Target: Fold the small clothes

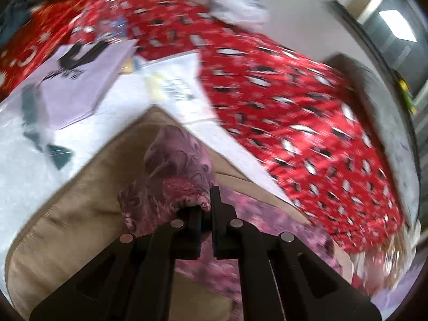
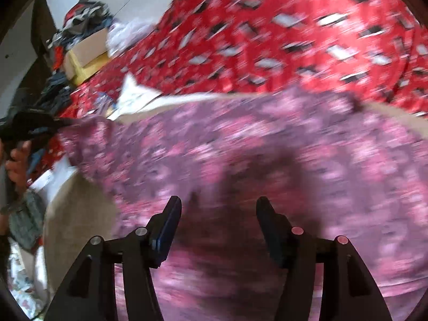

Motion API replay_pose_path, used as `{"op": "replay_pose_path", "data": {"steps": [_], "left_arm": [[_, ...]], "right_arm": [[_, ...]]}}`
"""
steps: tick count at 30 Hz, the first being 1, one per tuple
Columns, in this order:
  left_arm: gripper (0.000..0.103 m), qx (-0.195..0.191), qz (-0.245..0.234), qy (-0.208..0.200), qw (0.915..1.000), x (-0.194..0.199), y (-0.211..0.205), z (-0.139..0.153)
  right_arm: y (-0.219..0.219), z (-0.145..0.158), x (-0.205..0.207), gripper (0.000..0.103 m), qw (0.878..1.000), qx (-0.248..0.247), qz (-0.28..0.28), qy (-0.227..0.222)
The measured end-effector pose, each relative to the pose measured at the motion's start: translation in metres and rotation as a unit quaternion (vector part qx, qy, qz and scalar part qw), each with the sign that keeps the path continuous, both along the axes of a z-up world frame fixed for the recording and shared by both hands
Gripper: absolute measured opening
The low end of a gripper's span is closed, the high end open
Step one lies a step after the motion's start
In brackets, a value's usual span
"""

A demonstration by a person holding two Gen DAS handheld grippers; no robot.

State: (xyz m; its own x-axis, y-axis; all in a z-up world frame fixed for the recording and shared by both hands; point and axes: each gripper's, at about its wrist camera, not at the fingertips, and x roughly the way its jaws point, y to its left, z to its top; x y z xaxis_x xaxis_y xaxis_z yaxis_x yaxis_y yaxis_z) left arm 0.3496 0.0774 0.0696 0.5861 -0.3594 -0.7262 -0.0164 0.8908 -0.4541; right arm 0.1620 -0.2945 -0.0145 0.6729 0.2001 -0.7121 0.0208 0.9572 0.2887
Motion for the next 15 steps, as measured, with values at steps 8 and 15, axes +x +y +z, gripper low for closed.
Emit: {"op": "replay_pose_path", "data": {"steps": [8,15], "left_arm": [[0.003,0.013,-0.102,-0.031,0.9942,-0.041,-0.099,0.035],[0.003,0.020,-0.188,-0.034,0.9814,-0.079,-0.195,0.038]], "right_arm": [[-0.111,-0.010,-0.054,0.073,0.979,-0.146,-0.143,0.016],[-0.139,-0.039,-0.071,0.088,0.981,-0.103,-0.160,0.023]]}}
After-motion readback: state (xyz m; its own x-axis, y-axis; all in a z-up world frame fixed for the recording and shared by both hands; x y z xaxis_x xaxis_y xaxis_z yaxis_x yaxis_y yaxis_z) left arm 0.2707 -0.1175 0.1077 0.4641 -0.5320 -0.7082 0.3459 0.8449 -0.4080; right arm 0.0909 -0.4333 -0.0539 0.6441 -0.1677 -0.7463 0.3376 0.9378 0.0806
